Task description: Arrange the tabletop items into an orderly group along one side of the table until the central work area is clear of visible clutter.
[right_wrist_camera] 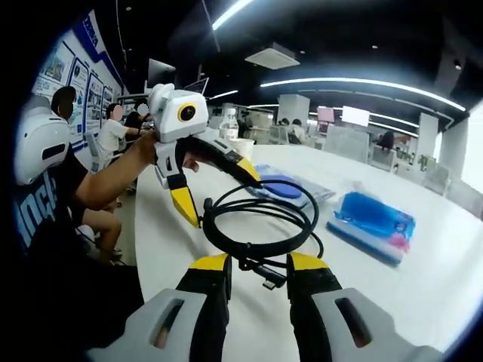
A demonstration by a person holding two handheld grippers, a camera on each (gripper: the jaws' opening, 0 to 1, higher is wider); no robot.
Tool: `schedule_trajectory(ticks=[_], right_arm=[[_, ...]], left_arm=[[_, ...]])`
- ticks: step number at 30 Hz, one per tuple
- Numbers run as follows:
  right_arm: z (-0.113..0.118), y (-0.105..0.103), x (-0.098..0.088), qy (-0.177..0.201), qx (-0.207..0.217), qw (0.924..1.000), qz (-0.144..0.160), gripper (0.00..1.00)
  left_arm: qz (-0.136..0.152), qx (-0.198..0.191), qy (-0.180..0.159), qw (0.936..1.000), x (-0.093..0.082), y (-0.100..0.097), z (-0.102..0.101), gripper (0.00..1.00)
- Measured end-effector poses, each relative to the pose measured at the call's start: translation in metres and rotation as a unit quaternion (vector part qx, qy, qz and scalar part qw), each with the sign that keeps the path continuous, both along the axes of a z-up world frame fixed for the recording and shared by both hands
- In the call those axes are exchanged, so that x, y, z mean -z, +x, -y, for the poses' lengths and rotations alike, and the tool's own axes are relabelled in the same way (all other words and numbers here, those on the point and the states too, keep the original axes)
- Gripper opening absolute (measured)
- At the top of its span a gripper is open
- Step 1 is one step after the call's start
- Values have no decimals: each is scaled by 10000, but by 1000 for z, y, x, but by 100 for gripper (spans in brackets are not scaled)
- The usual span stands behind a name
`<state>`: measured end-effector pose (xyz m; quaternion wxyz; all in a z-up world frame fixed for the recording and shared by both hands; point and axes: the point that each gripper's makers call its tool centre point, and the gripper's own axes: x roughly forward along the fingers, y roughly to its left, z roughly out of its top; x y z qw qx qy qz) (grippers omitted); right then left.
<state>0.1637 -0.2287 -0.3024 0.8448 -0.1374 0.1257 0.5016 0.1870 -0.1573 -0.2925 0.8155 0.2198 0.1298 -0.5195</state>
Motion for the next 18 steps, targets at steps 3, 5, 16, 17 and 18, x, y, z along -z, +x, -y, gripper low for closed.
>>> schedule_trajectory(ticks=[3,5,16,17,18], right_arm=[[1,0,3,-21,44,10000,-84,27],[1,0,5,-72,79,9998,-145,27],[11,8,8,-44,409,9989,-233,28],[12,7,4,77,384,9988,-294,28],[13,7,2,101,388,9988,-289,28]], left_arm=[[-33,-27,36,10000,-1,8,0,60],[-119,-72,104,9998,3,12,-1,60],[-254,-195,412,9986,18,2,-6,55],[-286,-151,344,9989,18,-3,-3,55],[-315,-131,312,9989,18,-7,-1,55]])
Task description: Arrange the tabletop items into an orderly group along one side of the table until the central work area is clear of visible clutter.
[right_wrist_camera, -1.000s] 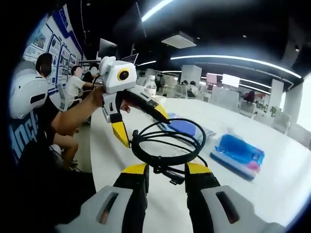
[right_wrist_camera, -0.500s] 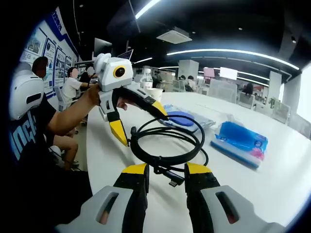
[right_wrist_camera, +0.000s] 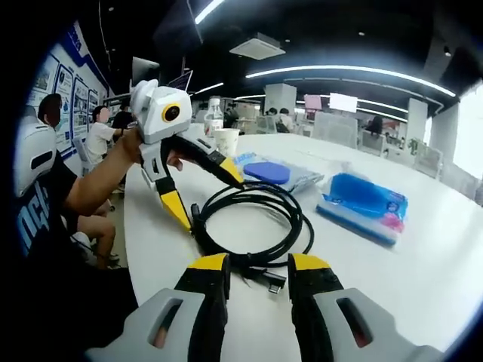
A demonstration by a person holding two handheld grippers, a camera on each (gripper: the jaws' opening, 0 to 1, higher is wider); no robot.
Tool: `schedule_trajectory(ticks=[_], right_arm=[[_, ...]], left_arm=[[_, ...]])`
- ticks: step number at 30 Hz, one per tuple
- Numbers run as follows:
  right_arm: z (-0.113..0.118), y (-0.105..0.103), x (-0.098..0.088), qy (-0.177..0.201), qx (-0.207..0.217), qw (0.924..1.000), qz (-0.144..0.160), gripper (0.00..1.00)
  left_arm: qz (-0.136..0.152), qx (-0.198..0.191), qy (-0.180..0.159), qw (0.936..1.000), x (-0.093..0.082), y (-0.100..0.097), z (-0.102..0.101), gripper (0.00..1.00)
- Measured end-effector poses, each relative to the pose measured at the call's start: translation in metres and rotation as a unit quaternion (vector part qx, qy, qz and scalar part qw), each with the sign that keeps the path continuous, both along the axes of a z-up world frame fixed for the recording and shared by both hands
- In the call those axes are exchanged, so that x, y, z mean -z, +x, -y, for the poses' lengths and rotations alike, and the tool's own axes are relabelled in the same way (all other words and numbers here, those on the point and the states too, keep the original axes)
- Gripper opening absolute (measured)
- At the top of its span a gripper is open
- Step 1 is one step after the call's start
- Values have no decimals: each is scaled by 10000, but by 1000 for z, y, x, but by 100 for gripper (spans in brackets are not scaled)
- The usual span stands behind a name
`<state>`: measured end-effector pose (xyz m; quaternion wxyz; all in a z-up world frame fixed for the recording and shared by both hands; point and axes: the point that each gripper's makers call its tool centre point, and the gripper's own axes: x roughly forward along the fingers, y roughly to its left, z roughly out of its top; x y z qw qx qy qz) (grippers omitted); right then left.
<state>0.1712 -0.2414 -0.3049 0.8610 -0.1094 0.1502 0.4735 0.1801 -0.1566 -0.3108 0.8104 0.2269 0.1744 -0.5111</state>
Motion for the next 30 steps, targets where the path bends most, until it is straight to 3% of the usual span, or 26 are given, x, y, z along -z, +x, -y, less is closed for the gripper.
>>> schedule_trajectory(ticks=[8,11,15,21,24,30], right_arm=[[1,-6,-2,-66,19,10000,69,35],[1,-9,-3,-113,1,9999,117,40],[0,-13,-3,-217,-37,9996,154,47],[3,-13,-4,-426,155,9988,209,67],[7,-11,-7,-388,344,9985,189,77],[16,-11,-9,-386,591,9973,195,92]], left_arm=[[45,-6,-29,10000,-1,-9,-2,57],[63,-20,-140,9999,-8,-4,-4,58],[86,5,-327,9994,-14,-17,-6,60],[-25,137,-443,9989,-18,-35,-12,82],[137,89,-347,9993,-19,-41,-22,83],[137,-138,-574,9982,-27,-47,-45,91]])
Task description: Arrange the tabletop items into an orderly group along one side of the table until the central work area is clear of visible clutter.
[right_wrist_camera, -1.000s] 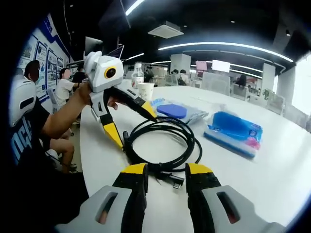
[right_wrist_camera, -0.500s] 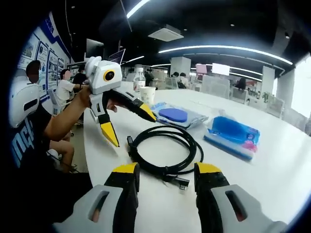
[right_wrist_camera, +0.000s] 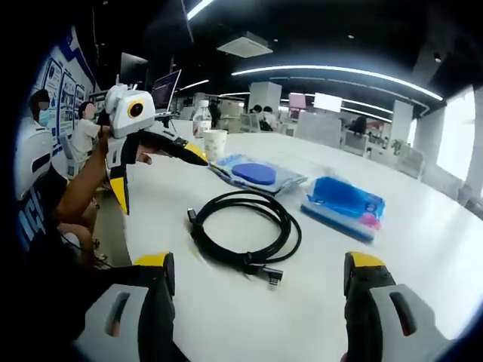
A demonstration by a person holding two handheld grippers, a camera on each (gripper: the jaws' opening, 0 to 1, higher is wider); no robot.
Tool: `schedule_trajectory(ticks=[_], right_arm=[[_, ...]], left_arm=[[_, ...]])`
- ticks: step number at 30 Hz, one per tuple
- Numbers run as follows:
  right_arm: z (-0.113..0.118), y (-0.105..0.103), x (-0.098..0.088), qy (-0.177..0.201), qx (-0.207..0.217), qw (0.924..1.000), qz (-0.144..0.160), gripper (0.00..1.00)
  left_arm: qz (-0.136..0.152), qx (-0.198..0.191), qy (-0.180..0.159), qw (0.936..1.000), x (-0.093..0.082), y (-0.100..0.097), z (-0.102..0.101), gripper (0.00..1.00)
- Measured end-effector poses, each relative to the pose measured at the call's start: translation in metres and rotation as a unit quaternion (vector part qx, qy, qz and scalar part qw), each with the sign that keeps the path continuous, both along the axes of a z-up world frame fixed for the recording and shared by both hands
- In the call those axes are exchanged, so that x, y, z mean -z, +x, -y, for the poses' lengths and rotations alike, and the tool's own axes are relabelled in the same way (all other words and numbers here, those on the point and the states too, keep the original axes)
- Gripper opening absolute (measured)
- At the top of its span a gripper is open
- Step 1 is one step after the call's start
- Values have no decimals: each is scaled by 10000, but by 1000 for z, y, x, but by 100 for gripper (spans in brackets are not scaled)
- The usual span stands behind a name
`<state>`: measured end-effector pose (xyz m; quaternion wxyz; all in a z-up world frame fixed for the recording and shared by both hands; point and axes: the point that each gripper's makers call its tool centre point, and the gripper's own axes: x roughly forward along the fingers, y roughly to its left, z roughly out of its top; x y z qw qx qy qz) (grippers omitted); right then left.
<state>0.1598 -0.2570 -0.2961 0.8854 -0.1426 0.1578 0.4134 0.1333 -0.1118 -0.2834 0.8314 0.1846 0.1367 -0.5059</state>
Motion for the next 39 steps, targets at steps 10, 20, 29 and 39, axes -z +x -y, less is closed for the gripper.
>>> schedule_trajectory(ticks=[10,20,29,39], right_arm=[[2,-7,1,-146,42,9999,-42,100],[13,-5,3,-226,241,9994,-84,100],[15,-7,-3,-148,269,9995,-82,100],[31,-8,-7,-173,444,9988,-63,100]], left_arm=[[10,-271,-472,9985,-11,-18,-52,100],[-10,-1185,-602,9911,-12,-32,-140,100],[54,-1619,-617,9849,-14,-38,-178,100],[161,-2127,-499,9757,-15,-44,-221,100]])
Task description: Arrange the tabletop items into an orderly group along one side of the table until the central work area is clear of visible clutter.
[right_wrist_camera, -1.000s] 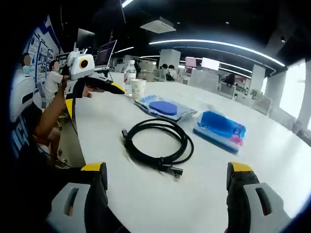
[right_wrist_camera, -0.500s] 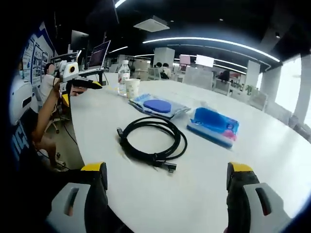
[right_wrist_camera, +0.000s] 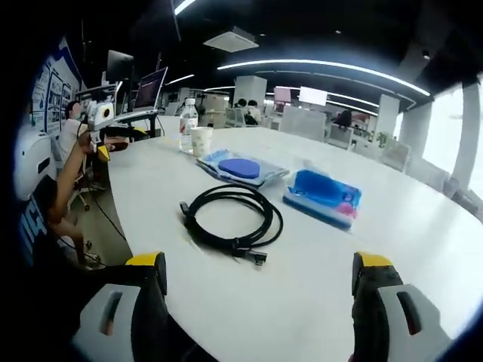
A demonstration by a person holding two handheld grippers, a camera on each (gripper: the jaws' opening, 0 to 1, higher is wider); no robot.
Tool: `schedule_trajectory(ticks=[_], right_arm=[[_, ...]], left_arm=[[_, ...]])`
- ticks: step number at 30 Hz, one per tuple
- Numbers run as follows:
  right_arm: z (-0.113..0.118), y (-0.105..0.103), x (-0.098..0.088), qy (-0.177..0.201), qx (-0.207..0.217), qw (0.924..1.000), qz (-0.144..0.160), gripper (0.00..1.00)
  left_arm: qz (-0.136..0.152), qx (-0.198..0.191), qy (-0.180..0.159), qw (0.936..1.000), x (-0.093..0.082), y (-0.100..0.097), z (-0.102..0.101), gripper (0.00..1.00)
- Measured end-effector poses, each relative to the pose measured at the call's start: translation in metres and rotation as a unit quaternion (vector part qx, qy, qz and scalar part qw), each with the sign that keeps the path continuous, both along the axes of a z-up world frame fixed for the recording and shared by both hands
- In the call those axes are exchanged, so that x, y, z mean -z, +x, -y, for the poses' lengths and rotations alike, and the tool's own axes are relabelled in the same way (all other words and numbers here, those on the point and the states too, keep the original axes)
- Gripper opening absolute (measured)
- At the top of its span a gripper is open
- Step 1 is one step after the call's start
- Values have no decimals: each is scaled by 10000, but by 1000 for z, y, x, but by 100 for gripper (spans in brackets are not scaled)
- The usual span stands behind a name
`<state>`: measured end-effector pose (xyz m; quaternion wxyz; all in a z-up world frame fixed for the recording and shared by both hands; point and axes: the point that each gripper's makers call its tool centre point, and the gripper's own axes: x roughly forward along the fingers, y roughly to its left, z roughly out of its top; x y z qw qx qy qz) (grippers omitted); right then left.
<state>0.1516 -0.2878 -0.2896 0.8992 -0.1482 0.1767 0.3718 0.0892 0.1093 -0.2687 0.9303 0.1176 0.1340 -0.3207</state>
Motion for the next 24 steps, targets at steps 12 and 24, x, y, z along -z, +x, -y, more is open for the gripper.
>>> schedule_trajectory(ticks=[12,24], right_arm=[[36,2,9,-189,398,9989,-140,100],[63,-1,13,-369,626,9970,-282,100]], left_arm=[[-214,-837,243,9960,11,-21,-76,100],[-415,-1133,163,9926,25,-42,-105,100]])
